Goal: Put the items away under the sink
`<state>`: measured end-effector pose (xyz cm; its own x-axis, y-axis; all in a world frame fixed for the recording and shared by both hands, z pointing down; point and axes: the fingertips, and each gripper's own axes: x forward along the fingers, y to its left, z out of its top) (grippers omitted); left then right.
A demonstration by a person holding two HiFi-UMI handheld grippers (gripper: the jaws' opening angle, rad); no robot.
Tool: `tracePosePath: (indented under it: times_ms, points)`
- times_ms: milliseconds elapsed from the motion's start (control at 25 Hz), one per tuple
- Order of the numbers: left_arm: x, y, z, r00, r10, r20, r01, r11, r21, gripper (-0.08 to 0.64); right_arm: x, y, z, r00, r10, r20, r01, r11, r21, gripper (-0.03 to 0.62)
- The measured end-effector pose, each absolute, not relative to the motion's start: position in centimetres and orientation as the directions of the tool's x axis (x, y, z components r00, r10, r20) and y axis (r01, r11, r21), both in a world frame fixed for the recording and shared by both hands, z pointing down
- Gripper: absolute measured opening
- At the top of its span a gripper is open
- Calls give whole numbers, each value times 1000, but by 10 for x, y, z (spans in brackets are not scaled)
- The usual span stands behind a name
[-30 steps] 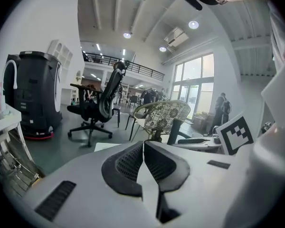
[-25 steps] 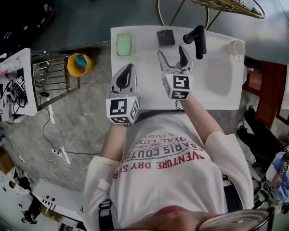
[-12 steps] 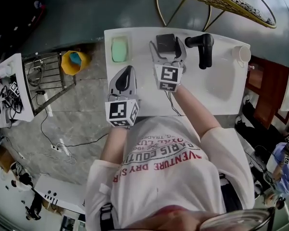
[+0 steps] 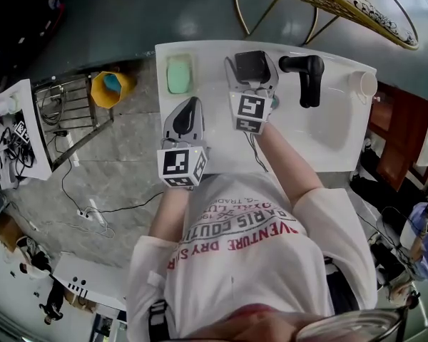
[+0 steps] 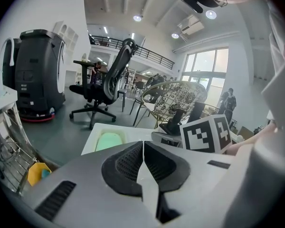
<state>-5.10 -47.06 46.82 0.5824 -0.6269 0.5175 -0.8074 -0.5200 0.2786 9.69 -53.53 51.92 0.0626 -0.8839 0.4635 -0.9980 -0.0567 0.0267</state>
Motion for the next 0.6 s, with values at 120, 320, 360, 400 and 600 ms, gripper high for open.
tracePosePath:
  times_ms: [120, 320, 360, 400, 600]
  points:
    - [-52, -471, 470, 581, -623, 523, -808, -520, 278, 28, 96, -536, 520, 41, -876, 480, -999, -44, 7, 387]
    - [-54, -473, 464, 586, -626, 514, -805, -520, 285, 28, 91, -536, 517, -14, -877, 481, -999, 30, 26, 385]
    - [-55, -471, 463, 587, -626, 513, -804, -522, 284, 28, 92, -536, 516, -23, -876, 482, -999, 44, 32, 383]
    - [-56, -470, 462, 588, -625, 514, -804, -524, 283, 28, 92, -535, 515, -31, -874, 484, -998, 53, 31, 382]
    - [-65, -456, 459, 591, -618, 518, -800, -530, 282, 28, 92, -523, 501, -63, -873, 484, -998, 70, -4, 379]
